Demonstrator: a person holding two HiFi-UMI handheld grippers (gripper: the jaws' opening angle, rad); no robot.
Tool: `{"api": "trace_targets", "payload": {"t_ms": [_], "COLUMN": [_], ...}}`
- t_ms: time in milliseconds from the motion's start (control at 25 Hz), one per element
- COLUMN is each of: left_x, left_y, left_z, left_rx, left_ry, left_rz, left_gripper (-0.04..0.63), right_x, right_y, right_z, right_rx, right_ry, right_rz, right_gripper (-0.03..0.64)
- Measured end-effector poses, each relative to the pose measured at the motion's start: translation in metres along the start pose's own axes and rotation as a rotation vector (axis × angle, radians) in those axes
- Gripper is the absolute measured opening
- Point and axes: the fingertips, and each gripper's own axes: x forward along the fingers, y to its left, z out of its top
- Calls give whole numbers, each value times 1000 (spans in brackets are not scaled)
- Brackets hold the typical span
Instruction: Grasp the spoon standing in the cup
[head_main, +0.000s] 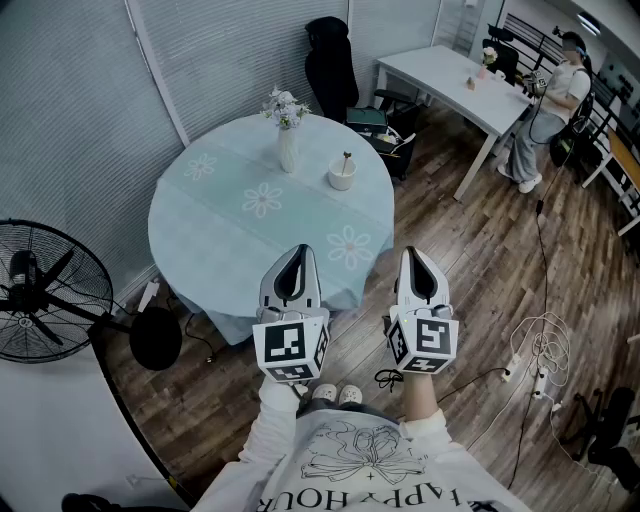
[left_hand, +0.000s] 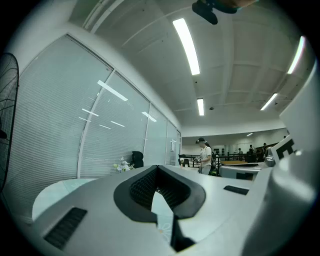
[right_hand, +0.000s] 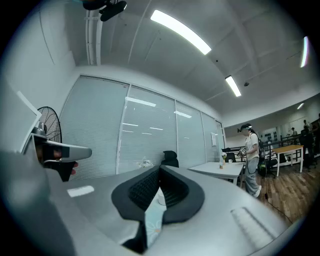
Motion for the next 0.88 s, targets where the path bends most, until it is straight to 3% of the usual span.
{"api": "trace_targets", "payload": {"t_ms": [880], "left_x": [7], "left_y": [-24], "left_z": [-7], "left_rx": [21], "left_ry": [-5], "left_rz": [25], "left_gripper": [6], "right_x": [1], "right_y": [-29], "right_z": [-8], "right_rx": [35], "right_ry": [-9], "right_rz": [4], "right_gripper": [11]}}
